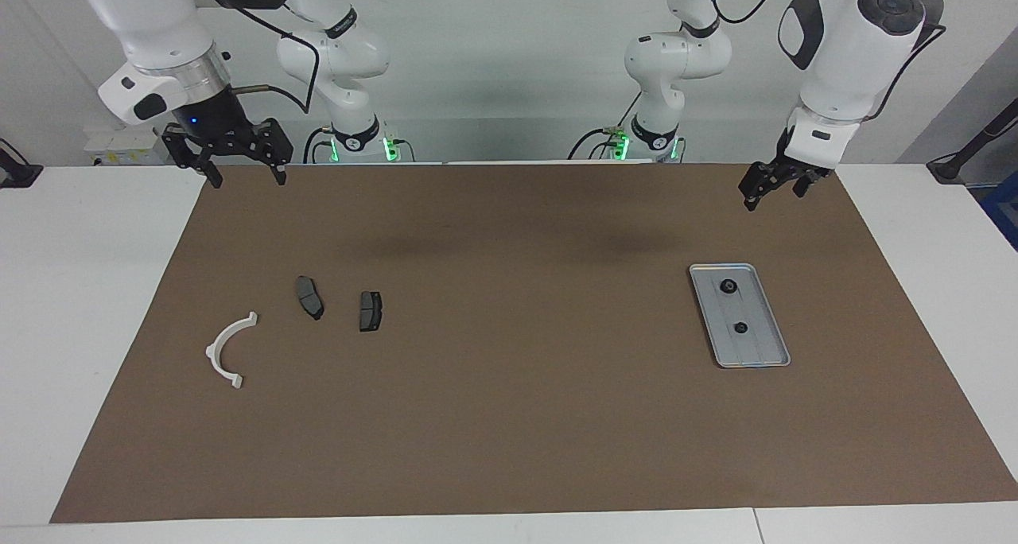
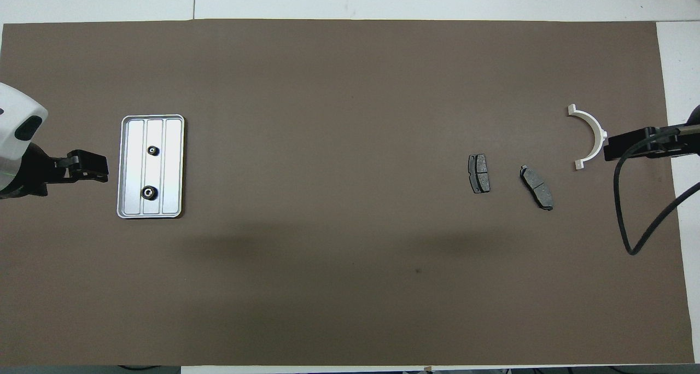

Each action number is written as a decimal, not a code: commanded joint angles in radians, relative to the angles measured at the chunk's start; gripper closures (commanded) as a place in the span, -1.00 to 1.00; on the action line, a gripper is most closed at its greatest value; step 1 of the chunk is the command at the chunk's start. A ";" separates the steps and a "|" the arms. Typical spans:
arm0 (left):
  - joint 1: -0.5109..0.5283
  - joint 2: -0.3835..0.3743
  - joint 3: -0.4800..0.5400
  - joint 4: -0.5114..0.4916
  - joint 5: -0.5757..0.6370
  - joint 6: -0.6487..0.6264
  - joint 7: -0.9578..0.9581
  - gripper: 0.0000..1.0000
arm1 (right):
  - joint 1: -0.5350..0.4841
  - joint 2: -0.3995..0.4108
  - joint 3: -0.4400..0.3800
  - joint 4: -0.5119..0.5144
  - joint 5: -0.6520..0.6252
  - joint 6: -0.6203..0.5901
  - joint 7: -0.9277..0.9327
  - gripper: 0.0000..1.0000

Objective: Pick bearing gear from pile to tray

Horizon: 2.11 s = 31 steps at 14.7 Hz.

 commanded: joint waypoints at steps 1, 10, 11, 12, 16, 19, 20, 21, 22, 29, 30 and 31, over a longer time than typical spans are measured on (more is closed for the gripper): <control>0.008 -0.007 0.015 -0.015 -0.042 0.040 -0.003 -1.00 | -0.006 -0.009 0.003 -0.003 0.017 0.003 0.010 -1.00; 0.000 0.222 -0.012 0.284 -0.068 -0.056 0.020 -1.00 | -0.006 -0.010 0.002 -0.006 0.011 0.002 0.008 -1.00; -0.001 0.219 -0.015 0.269 -0.068 -0.064 0.020 -1.00 | -0.006 -0.010 0.002 -0.006 0.011 0.002 0.010 -1.00; -0.003 0.214 -0.017 0.266 -0.068 -0.070 0.021 -1.00 | -0.006 -0.012 0.002 -0.007 0.011 0.002 0.010 -1.00; 0.000 0.191 -0.017 0.273 -0.068 -0.107 0.023 -1.00 | -0.006 -0.012 0.003 -0.007 0.011 0.003 0.008 -1.00; 0.004 0.159 -0.017 0.229 -0.068 -0.121 0.026 -1.00 | -0.006 -0.013 0.002 -0.015 0.011 0.003 0.011 -1.00; 0.001 0.144 -0.017 0.203 -0.070 -0.120 0.035 -1.00 | -0.006 -0.013 0.002 -0.015 0.011 0.003 0.011 -1.00; -0.001 0.133 -0.017 0.182 -0.070 -0.120 0.038 -1.00 | -0.006 -0.013 0.002 -0.017 0.011 0.005 0.011 -1.00; -0.001 0.131 -0.017 0.180 -0.070 -0.117 0.038 -1.00 | -0.006 -0.013 0.002 -0.017 0.011 0.005 0.011 -1.00; 0.010 0.128 -0.023 0.189 -0.068 -0.117 0.040 -1.00 | -0.006 -0.012 0.002 -0.017 0.011 0.005 0.010 -1.00; 0.014 0.128 -0.027 0.189 -0.070 -0.117 0.041 -1.00 | -0.006 -0.012 0.002 -0.017 0.011 0.006 0.010 -1.00; 0.017 0.125 -0.032 0.189 -0.068 -0.117 0.041 -1.00 | -0.006 -0.012 0.003 -0.018 0.009 0.008 0.010 -1.00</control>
